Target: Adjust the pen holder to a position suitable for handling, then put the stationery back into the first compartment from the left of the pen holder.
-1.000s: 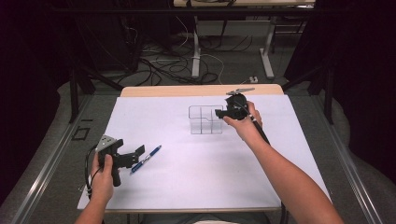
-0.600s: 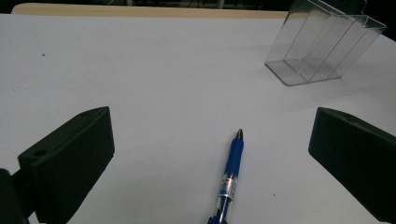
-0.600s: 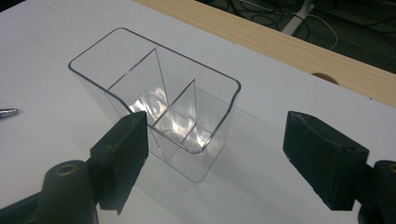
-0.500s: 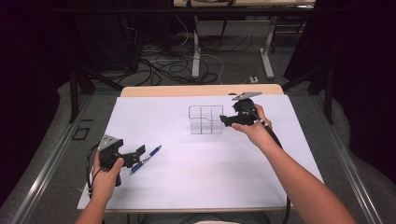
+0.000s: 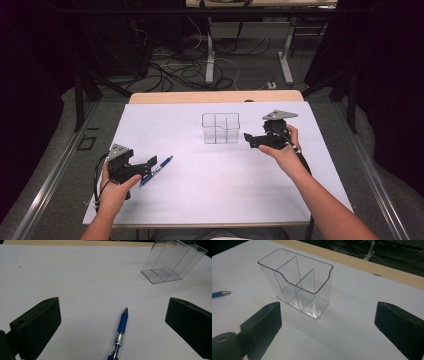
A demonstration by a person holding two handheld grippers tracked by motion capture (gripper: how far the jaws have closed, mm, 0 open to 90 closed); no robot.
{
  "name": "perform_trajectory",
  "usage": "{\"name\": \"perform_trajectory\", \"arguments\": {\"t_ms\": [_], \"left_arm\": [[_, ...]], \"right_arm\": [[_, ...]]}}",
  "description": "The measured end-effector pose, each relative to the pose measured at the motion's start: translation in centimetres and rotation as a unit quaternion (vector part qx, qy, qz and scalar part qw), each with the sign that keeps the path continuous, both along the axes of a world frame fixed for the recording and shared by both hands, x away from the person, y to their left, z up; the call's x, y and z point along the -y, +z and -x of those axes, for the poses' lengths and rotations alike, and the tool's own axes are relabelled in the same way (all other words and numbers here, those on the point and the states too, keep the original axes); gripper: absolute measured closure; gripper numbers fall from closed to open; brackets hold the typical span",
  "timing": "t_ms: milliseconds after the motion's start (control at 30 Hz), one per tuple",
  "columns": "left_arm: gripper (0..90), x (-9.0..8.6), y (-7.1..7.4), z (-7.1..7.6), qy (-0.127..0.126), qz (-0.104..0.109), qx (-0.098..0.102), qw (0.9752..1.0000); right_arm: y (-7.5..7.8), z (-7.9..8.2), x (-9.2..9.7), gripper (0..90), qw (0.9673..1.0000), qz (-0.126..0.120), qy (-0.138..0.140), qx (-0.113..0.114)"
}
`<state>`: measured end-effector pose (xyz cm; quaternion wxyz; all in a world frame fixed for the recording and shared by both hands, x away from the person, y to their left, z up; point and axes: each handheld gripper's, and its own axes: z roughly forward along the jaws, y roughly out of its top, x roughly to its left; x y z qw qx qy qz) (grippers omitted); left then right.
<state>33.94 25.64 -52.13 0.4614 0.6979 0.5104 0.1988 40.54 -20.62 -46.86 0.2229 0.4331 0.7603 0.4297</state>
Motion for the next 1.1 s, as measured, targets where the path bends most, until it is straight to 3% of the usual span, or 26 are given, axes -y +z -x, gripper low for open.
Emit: {"name": "perform_trajectory", "arguments": {"t_ms": [200, 500, 667, 867, 1033, 1100], "left_arm": [[0.0, 0.2, 0.3, 0.0, -0.003, 0.004, 0.006, 1.0000], [0.2, 0.8, 0.8, -0.3, -0.009, -0.021, 0.012, 0.9997], [1.9, 1.3, 1.1, -0.5, -0.003, -0.025, 0.008, 0.9997], [3.1, 1.9, 1.9, -1.0, -0.014, -0.044, 0.010, 0.9989], [12.6, 2.3, 2.8, -1.5, -0.028, -0.062, 0.009, 0.9976], [15.7, 2.3, 3.1, -1.7, -0.037, -0.081, 0.003, 0.9960]], "right_arm": [[-0.2, 1.8, 1.8, 0.0, 0.9999, -0.006, -0.010, 0.000], [-1.8, 4.3, 4.9, 0.0, 0.9988, -0.037, -0.031, 0.001], [-2.4, 4.5, 6.2, 0.0, 0.9981, -0.048, -0.038, 0.004], [-3.2, 4.2, 6.7, 0.0, 0.9982, -0.037, -0.048, -0.003], [-3.3, 4.4, 7.1, 0.0, 0.9979, -0.038, -0.052, -0.009], [-3.4, 4.4, 7.2, 0.0, 0.9978, -0.039, -0.053, -0.010]]}}
